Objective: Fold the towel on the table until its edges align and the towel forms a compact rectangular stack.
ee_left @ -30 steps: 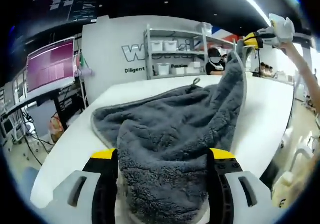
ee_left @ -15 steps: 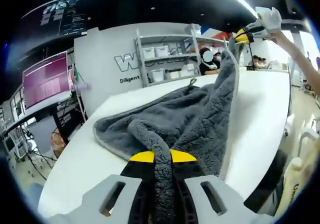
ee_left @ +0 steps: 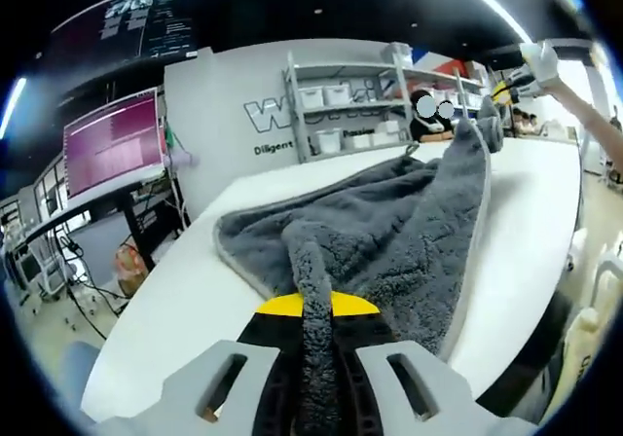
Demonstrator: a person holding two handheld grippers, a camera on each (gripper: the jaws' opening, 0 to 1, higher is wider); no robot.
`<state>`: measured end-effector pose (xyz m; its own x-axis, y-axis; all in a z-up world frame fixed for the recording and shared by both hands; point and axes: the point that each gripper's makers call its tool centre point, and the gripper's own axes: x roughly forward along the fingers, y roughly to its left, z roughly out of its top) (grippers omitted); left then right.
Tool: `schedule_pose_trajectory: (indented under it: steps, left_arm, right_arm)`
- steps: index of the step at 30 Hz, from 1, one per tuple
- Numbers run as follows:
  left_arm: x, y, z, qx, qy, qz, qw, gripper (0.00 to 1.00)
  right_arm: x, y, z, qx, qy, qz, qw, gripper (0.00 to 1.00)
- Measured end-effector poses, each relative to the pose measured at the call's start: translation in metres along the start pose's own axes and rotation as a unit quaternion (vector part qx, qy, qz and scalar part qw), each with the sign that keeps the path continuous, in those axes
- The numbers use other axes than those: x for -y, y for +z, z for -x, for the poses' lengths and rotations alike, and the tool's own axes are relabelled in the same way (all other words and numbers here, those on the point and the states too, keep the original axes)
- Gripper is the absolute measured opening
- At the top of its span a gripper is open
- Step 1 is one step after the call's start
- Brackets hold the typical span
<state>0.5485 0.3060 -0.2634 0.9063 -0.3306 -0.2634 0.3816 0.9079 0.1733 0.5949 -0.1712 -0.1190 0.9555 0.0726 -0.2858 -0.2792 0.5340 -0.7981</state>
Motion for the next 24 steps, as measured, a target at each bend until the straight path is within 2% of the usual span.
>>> schedule_pose_trajectory:
  steps: [7, 12, 15, 19, 21, 24]
  left_arm:
    - [-0.001, -0.001, 0.000, -0.001, 0.002, -0.003, 1.0000, 0.05]
    - [-0.001, -0.001, 0.000, 0.000, 0.001, -0.001, 1.0000, 0.05]
    - [-0.001, -0.001, 0.000, 0.000, 0.001, -0.001, 1.0000, 0.05]
    - [-0.001, -0.001, 0.001, 0.001, -0.001, 0.000, 1.0000, 0.04]
    - [-0.001, -0.002, 0.001, 0.002, -0.003, 0.001, 1.0000, 0.04]
    - [-0.001, -0.002, 0.002, 0.003, -0.006, 0.004, 1.0000, 0.04]
  right_arm:
    - [0.018, -0.049, -0.001, -0.049, -0.015, -0.012, 0.9986, 0.00]
    - [0.035, -0.084, -0.003, -0.090, -0.029, -0.005, 0.9955, 0.00]
    - [0.044, -0.107, -0.007, -0.126, -0.038, 0.013, 0.9912, 0.00]
    - [0.050, -0.128, -0.017, -0.153, -0.042, 0.028, 0.9869, 0.00]
    - [0.056, -0.140, -0.021, -0.174, -0.049, 0.048, 0.9824, 0.00]
    - [0.061, -0.151, -0.026, -0.183, -0.050, 0.047, 0.9806, 0.00]
